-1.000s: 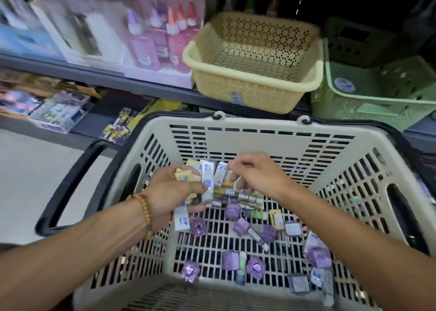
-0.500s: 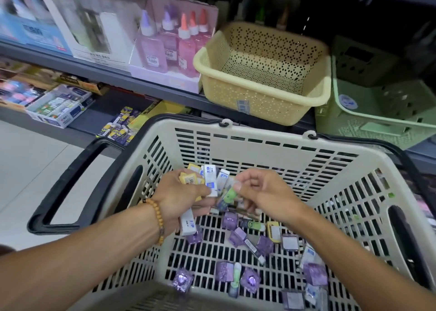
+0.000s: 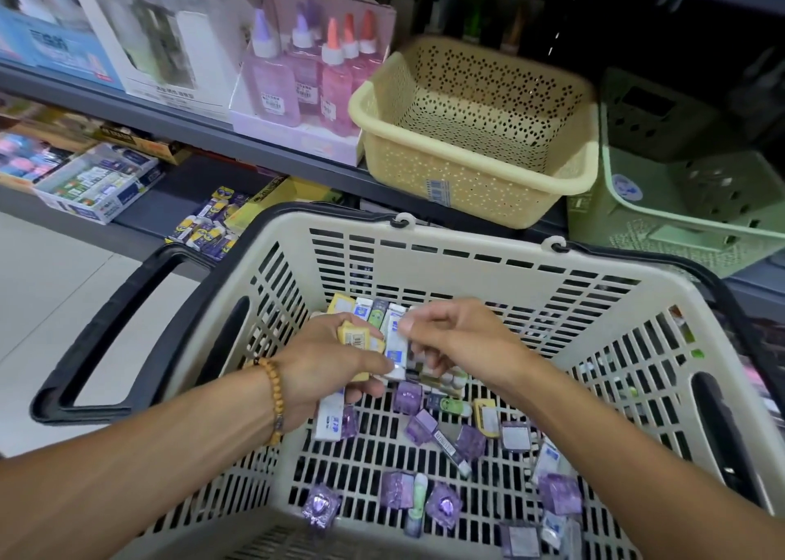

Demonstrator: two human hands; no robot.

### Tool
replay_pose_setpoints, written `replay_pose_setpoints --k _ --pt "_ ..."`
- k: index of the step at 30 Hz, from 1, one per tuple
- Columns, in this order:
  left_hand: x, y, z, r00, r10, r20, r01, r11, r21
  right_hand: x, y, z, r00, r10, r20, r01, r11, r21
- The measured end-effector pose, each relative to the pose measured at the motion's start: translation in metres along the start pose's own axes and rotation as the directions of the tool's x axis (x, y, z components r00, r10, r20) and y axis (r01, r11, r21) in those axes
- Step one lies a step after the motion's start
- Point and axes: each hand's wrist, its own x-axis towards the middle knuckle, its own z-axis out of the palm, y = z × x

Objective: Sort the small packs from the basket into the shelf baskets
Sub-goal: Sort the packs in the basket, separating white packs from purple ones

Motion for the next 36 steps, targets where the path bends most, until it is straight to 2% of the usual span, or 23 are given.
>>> replay_pose_setpoints --k 2,4,6,10,14,16,17,19,22,28,31,33,36 --pt "0.000 -0.001 0.002 1.000 0.003 0.030 -0.003 1.000 0.014 -0.001 0.000 0.000 1.000 0.014 0.024 -0.015 0.999 0.038" --pt "0.001 -0.001 0.002 0.999 -0.006 0.039 0.007 1.000 -0.014 -0.001 0.003 -0.010 0.998 0.065 -0.021 -0.062 0.991 0.117" --pt "0.003 -0.001 0.000 0.999 -0.038 0.033 0.041 0.995 -0.089 -0.001 0.009 -0.026 0.988 0.133 -0.081 -0.117 0.976 0.182" --pt "0.005 0.003 -0.002 0.998 -0.067 0.008 0.066 0.960 -0.271 0.008 0.019 -0.028 0.959 0.223 -0.178 -0.194 0.967 0.165" --pt "0.007 0.008 0.001 0.998 -0.060 -0.016 0.049 0.913 -0.405 0.013 0.019 -0.013 0.941 0.195 -0.277 -0.162 0.977 0.135" --pt "0.007 0.009 0.002 0.999 -0.028 -0.045 0.006 0.897 -0.442 0.006 0.014 -0.010 0.941 0.111 -0.319 -0.110 0.994 0.024" --pt "0.007 0.010 0.002 0.998 -0.012 -0.060 -0.017 0.887 -0.462 0.003 0.011 -0.007 0.953 0.073 -0.292 -0.082 0.997 -0.016" --pt "0.007 0.010 0.002 0.997 0.011 -0.076 -0.048 0.867 -0.496 -0.007 0.004 0.005 0.994 0.053 -0.090 -0.054 0.999 -0.004" --pt "0.007 0.011 0.004 0.995 0.034 -0.089 -0.074 0.864 -0.499 -0.014 -0.003 0.026 0.972 0.081 0.223 -0.085 0.996 0.010" --pt "0.007 0.011 0.008 0.994 0.033 -0.108 -0.077 0.897 -0.435 -0.012 0.004 0.017 0.913 0.150 0.379 -0.217 0.966 0.140" --pt "0.007 0.009 0.009 0.986 -0.012 -0.165 -0.055 0.917 -0.395 -0.013 0.010 -0.014 0.958 0.163 0.237 -0.203 0.966 0.158" --pt "0.006 0.008 0.009 0.991 -0.050 -0.127 0.003 0.938 -0.346 -0.013 0.013 -0.035 0.983 0.166 0.082 -0.177 0.973 0.148" --pt "0.006 0.003 0.011 0.995 -0.089 -0.043 0.074 0.958 -0.279 -0.010 0.020 -0.052 0.976 0.204 -0.077 -0.196 0.976 0.096"
